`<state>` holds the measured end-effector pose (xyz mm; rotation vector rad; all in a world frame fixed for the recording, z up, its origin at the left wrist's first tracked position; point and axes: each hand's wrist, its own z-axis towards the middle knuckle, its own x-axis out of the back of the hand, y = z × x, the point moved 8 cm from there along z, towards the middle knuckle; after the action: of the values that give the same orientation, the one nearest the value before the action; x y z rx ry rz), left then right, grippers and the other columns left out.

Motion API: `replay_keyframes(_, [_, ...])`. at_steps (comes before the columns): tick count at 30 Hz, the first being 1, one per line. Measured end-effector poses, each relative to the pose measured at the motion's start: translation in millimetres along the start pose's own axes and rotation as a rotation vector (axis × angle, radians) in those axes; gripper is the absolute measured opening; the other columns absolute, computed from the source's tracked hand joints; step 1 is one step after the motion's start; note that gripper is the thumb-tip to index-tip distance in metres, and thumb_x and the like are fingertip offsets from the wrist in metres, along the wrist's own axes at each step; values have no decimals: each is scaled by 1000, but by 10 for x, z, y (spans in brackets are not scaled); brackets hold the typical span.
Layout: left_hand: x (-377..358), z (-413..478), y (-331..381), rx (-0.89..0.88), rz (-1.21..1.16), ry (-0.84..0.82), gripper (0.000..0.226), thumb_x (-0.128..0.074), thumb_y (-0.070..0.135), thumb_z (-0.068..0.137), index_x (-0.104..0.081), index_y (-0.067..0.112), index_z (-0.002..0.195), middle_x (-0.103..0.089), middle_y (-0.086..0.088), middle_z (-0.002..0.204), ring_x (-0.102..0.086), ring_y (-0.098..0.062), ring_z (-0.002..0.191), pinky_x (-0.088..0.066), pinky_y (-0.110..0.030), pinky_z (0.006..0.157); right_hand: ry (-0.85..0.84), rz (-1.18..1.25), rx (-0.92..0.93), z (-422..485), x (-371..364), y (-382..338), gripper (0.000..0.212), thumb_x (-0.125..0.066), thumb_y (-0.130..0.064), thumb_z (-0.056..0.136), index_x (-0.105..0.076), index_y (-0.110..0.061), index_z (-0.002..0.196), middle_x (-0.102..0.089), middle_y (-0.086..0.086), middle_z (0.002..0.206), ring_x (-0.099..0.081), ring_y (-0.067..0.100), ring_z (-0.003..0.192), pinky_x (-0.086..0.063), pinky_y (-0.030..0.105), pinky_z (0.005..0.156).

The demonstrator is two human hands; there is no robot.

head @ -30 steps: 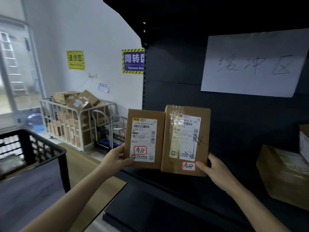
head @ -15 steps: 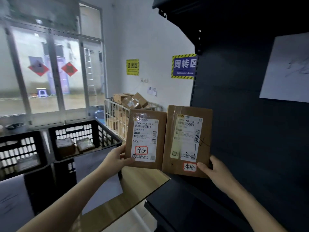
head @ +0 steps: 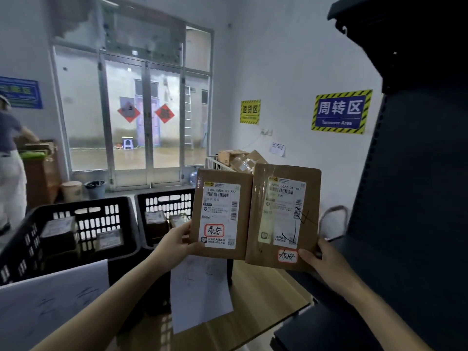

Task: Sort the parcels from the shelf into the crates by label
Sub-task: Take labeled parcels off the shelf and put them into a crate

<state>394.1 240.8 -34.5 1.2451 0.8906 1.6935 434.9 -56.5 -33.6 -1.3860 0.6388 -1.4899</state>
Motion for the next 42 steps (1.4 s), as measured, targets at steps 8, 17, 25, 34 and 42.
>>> replay_keyframes(8, [772, 633, -613, 46, -17, 28, 40, -63, -2, 82, -55, 23, 113, -67, -2, 109, -65, -17, 99, -55, -26, 81, -56, -1, 19, 937, -796, -202, 27, -52, -14, 93, -48, -24, 118, -57, -13, 105, -52, -7, 88, -42, 4, 67])
replay_keyframes(17, [1423, 1300, -1207, 75, 14, 47, 58, -65, 2, 82, -42, 38, 120, -65, -1, 111, -61, -17, 105, -53, -35, 90, -70, -31, 15, 2026, -1510, -384, 26, -56, -16, 91, -55, -27, 115, -64, -10, 104, -61, 14, 101, -47, 34, 95])
replay_keyframes(25, [1637, 1629, -1715, 228, 16, 87, 58, -64, 7, 83, -39, 28, 131, -65, 1, 107, -63, -15, 102, -52, -37, 92, -168, -67, -16, 2799, -1958, -310, 22, -51, -17, 94, -53, -18, 116, -62, -1, 104, -57, 2, 83, -43, 13, 65])
replay_keyframes(34, [1450, 1840, -2267, 494, 101, -1, 47, -65, 16, 84, -44, 20, 126, -61, 12, 107, -58, 0, 96, -49, -15, 73, -405, -111, -169, 3462, -2400, 368, 18, -54, -21, 93, -59, -16, 109, -70, -2, 99, -67, 15, 92, -52, 30, 83])
replay_keyframes(42, [1293, 1911, -2537, 728, 307, 70, 40, -50, 19, 93, -34, 10, 129, -54, -5, 130, -53, -18, 118, -43, -22, 88, -572, -162, -296, 3673, -2761, 891, 17, -50, -30, 94, -58, -17, 99, -69, 0, 96, -66, 13, 88, -50, 21, 72])
